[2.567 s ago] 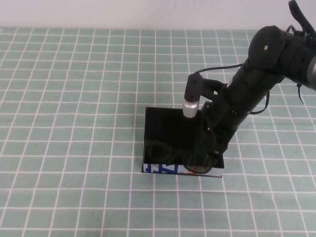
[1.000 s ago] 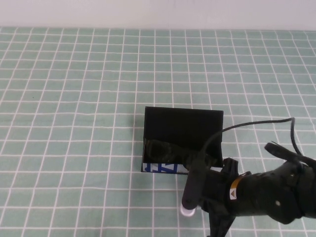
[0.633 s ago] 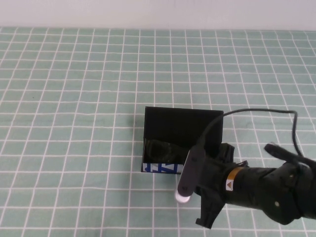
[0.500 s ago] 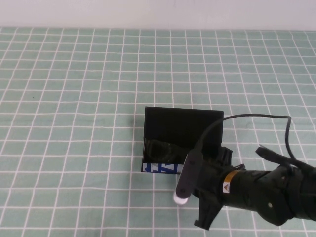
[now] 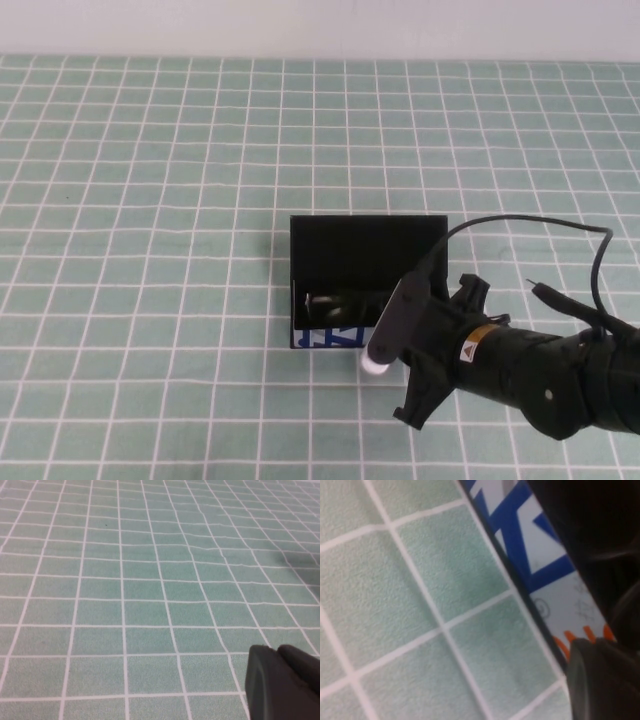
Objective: Return glasses to glasses case
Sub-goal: Place the glasses in the glasses case
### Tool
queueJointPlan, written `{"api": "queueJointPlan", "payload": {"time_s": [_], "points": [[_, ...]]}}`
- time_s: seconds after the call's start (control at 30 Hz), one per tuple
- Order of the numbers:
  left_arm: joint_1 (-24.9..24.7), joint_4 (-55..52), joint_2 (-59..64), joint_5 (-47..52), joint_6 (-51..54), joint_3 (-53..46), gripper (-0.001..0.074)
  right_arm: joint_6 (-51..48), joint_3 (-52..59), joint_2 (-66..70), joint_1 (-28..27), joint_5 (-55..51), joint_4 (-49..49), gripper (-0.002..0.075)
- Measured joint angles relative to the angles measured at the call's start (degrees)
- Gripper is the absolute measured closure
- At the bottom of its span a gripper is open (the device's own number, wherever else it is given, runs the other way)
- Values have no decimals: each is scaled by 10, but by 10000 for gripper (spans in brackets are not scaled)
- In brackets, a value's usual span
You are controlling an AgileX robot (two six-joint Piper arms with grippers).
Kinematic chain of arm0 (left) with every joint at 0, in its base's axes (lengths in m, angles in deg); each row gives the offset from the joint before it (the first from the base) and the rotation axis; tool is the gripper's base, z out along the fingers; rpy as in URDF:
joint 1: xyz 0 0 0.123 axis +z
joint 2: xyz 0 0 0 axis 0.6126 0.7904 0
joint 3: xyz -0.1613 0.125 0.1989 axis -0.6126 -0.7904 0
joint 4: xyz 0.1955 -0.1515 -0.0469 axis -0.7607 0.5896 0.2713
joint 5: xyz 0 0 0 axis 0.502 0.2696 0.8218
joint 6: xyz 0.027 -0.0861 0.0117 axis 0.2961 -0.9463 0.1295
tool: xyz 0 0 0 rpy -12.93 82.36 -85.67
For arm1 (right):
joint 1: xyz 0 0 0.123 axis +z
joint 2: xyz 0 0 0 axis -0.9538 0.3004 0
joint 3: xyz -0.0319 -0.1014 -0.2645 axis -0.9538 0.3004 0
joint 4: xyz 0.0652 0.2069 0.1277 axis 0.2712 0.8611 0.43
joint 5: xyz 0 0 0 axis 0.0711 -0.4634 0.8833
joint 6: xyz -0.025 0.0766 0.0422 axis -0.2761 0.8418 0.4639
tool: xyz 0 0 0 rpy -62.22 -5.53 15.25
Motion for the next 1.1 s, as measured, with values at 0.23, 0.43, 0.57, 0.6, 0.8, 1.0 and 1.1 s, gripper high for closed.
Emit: {"api": "queueJointPlan", "payload": {"time_s": [0.23,0.43,0.57,0.6,0.8,1.0,1.1], "points": [[0,0,0,0,0,0,737,-20,0,-24,0,12,24,737],[0,0,0,0,0,0,737,-21,-1,-53,0,-7,29,737],[0,0,0,0,0,0,737,-21,-24,-90,0,-76,42,737],[0,0,0,0,0,0,737,-21,-36,-97,0,-96,51,737],[0,0,0,0,0,0,737,-21,-124,-138,0,-220,74,737],[0,-3,0,0,3,0,737,-21,-192,-154,-21,-268,74,737],[0,-22,0,-11,9,-2,737,-12,-210,-155,-47,-280,80,737]]}}
